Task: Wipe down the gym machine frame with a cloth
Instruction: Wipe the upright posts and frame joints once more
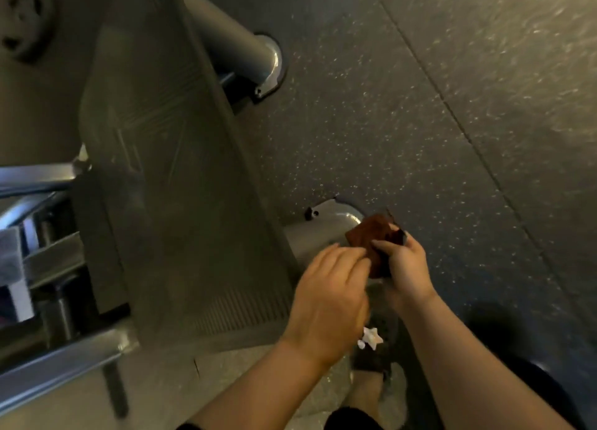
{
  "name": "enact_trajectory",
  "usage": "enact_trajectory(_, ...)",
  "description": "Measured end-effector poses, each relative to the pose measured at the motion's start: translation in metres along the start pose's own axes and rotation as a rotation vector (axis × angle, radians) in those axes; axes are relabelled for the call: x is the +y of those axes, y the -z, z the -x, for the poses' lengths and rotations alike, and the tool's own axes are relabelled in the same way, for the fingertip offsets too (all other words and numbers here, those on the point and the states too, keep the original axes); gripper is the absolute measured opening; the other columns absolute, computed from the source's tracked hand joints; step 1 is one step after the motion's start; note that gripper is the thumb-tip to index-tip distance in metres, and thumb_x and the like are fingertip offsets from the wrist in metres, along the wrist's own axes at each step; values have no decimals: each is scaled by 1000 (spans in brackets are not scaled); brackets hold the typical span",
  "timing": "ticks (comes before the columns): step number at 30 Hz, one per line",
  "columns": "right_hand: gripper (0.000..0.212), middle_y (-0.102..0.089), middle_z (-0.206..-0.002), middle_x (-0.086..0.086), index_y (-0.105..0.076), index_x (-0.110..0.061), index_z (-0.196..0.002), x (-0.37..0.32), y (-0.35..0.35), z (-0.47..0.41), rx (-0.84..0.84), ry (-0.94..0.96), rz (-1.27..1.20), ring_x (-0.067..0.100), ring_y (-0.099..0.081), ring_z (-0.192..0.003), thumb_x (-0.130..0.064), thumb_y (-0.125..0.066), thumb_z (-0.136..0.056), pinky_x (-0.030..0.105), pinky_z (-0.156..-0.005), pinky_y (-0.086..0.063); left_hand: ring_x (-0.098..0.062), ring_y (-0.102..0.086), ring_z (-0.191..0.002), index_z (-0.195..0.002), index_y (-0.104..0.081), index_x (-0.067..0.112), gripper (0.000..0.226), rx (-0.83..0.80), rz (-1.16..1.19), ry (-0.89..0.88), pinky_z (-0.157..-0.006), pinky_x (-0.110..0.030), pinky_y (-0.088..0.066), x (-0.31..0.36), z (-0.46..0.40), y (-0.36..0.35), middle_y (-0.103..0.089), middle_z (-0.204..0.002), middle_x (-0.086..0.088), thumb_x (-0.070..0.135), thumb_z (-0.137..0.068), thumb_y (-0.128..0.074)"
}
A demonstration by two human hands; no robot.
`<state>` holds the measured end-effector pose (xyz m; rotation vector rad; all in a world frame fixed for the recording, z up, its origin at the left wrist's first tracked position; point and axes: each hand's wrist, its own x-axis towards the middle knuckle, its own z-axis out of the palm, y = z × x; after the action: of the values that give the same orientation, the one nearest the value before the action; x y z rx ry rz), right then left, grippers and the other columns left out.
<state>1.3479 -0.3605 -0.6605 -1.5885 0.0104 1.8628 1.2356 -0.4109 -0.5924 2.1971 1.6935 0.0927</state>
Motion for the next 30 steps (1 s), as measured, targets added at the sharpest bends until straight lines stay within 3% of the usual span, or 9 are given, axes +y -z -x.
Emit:
enact_trajectory(4,34,-68,-105,11,-65,-14,-110,-27,3,-46,-68,-7,322,28,-64,-101,9,-49,-91,41,-91,-51,-32,-6,-149,-150,-26,5,61,-548,-169,356,-121,-44,0,9,-61,-19,-16,-159,-17,23,-97,-49)
enact_trajectory(8,42,-64,-112,5,-61,-21,-118,-40,8,-82,-223,-79,663,21,-63,-98,9,-46,-93,35,-72,-56,-33,0,-149,-150,-24,4,61,-739,-251,570,-121,-49,0,-6,-86,-41,-11,-160,-20,28,-99,-46)
enact_trajectory(11,44,-67,-107,7,-65,-22,-108,-38,11,-112,-322,37,941,19,-66,-86,12,-45,-88,35,-63,-59,-32,1,-149,-149,-26,3,62,-727,-258,650,-121,-50,3,-14,-92,-62,-12,-160,-20,25,-96,-49)
enact_trajectory(14,39,-67,-110,7,-67,-16,-115,-21,7,-151,-387,204,1176,24,-66,-98,6,-55,-85,45,-84,-57,-31,3,-150,-148,-30,3,64,-681,-222,744,-117,-50,15,-19,-91,-85,-14,-160,-19,27,-93,-51)
enact_trajectory(16,38,-64,-118,8,-65,-13,-121,-7,5,-179,-463,322,1326,26,-62,-109,2,-62,-86,41,-97,-51,-30,6,-149,-148,-30,2,65,-575,-234,764,-112,-49,23,-21,-87,-102,-13,-160,-19,30,-93,-50)
enact_trajectory(22,44,-61,-125,13,-65,-7,-123,38,-51,-254,-779,717,1543,29,-56,-120,7,-64,-81,29,-106,-40,-36,12,-148,-151,-7,-3,64,-476,-356,715,-105,-49,26,-25,-77,-133,3,-159,-24,30,-99,-25)
enact_trajectory(24,46,-55,-136,13,-57,-10,-134,51,-73,-271,-1000,684,1773,29,-48,-130,-1,-59,-89,22,-105,-35,-33,1,-149,-151,-15,-1,61,-482,-363,679,-107,-48,20,-29,-75,-140,-7,-160,-22,18,-93,-7)
enact_trajectory(27,49,-45,-145,4,-38,-6,-146,50,-79,-284,-1047,677,1876,23,-50,-126,-5,-46,-97,14,-85,-46,-22,-29,-144,-143,-46,15,74,-417,-478,664,-117,-43,-8,-35,-70,-138,-39,-152,-10,5,-80,-7)
enact_trajectory(30,54,-38,-152,-2,-43,-21,-145,41,-48,-273,-929,831,2179,29,-34,-132,-11,-49,-93,34,-99,-37,-33,7,-149,-151,-8,-3,64,-456,-373,676,-107,-48,22,-25,-73,-135,0,-160,-24,13,-89,-14)
